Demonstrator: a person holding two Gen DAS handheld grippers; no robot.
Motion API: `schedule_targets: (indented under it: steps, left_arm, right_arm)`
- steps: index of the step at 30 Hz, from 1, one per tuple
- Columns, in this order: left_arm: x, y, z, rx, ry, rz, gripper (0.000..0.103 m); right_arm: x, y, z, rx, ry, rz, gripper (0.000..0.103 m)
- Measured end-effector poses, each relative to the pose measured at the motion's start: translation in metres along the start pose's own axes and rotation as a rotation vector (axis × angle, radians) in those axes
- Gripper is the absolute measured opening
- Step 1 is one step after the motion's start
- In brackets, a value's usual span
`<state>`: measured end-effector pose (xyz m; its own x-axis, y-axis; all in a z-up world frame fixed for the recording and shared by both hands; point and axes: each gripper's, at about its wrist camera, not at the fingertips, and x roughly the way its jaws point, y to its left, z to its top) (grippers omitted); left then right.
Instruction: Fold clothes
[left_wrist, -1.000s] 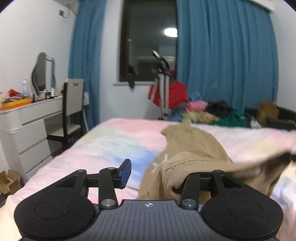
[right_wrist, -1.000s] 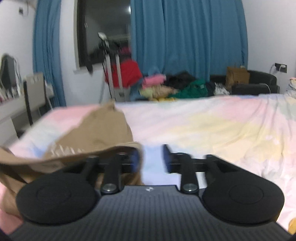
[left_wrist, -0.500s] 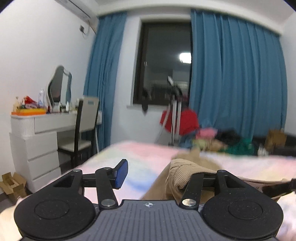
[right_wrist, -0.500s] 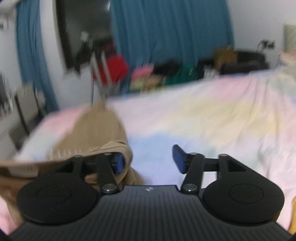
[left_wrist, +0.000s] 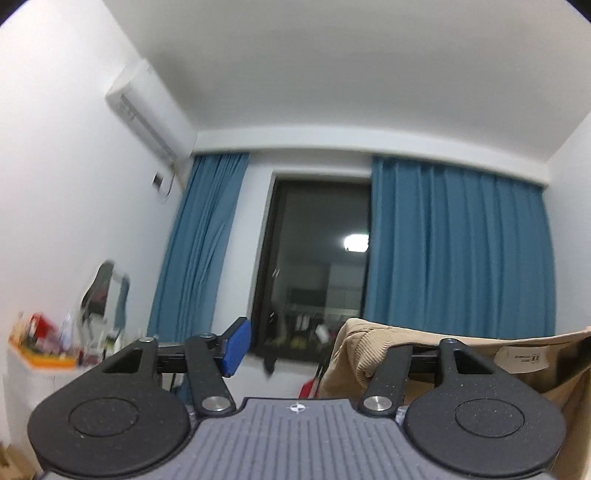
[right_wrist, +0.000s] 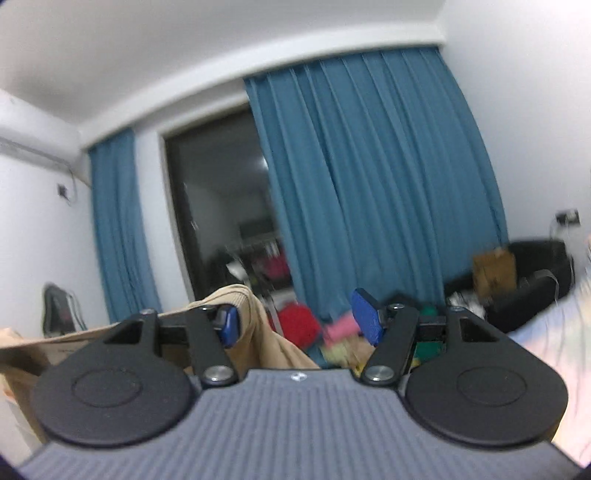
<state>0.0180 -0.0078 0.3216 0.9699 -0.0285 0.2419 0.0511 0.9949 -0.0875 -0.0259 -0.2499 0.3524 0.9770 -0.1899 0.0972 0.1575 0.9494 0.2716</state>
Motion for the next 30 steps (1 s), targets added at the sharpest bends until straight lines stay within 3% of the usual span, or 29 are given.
schedule_targets:
  steps: [4,8,12,15,19,23,30]
  left_arm:
    - [-0.015,-0.009,0.072,0.052,-0.059,-0.032,0.062]
    - [-0.025,-0.015,0.128,0.061,-0.059,-0.074,0.063]
    - [-0.019,-0.014,0.158,0.064,-0.016,-0.106,0.067]
    - [0.003,-0.010,0.154,0.055,0.032,-0.115,0.068]
    - [0.050,-0.006,0.118,0.018,0.123,-0.114,0.069]
    - [0.117,0.000,0.052,0.003,0.215,-0.100,0.071]
    - [0.250,0.003,-0.122,0.020,0.375,-0.056,0.077]
  right_arm:
    - [-0.030,0.007,0.062,-0.009,-0.048,0.052,0.065]
    - [-0.053,0.013,0.108,-0.020,-0.068,0.094,0.064]
    - [-0.055,0.016,0.125,-0.047,-0.064,0.117,0.065]
    - [-0.047,0.018,0.120,-0.073,-0.039,0.120,0.065]
    - [-0.011,0.015,0.091,-0.084,0.031,0.111,0.065]
    - [0.053,0.006,0.038,-0.093,0.102,0.083,0.065]
    - [0.200,-0.018,-0.084,-0.192,0.137,0.007,0.065]
